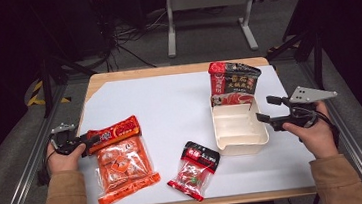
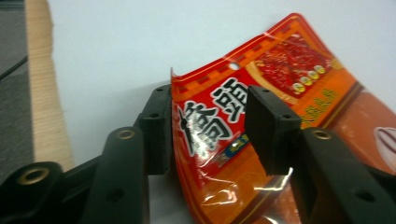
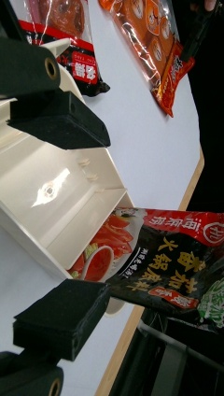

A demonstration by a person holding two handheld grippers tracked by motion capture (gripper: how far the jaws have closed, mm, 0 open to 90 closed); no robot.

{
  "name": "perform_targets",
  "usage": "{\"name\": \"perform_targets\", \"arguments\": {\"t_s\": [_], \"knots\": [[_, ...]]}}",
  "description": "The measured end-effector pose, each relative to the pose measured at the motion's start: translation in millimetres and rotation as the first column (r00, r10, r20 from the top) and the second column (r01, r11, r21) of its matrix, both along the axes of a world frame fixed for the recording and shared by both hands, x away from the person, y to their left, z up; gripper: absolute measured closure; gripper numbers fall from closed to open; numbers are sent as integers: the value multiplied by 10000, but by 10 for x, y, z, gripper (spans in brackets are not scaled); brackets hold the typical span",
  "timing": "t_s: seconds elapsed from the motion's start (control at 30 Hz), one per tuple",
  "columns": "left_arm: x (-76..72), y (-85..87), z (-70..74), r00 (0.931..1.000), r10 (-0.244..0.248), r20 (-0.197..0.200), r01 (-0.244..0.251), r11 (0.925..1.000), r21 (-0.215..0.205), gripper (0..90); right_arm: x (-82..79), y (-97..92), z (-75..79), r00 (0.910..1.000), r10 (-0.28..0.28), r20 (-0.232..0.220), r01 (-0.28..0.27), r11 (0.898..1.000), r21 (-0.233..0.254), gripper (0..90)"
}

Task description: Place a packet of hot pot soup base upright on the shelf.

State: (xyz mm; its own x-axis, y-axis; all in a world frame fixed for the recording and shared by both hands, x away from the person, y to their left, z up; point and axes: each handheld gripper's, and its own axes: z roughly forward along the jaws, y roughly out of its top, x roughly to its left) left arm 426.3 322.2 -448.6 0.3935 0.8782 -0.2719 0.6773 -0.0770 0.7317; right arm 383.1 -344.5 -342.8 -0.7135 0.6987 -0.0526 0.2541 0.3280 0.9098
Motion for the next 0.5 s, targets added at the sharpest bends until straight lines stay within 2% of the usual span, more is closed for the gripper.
{"name": "perform_targets", "arguments": {"t_s": [0.03,0.1,0.17,0.23,0.5], "knots": [[1,-10,-4,10000,-27,5,28,10000,-71,562,0,1,-2,10000,1,-12,-1,10000,-2,250],[18,-14,-28,10000,-81,-19,81,9999,60,566,4,7,-6,10000,26,-43,-26,10000,26,251],[49,-7,-79,9998,-23,-178,22,10000,-82,570,7,13,-8,10000,50,-37,-50,10000,30,251],[70,-6,-109,9993,115,-348,-119,9999,-113,624,10,21,-10,10000,80,-41,-80,10000,18,251],[76,-18,-107,9994,148,-317,-147,9999,41,740,27,50,-30,9998,147,-124,-147,9999,9,251]]}}
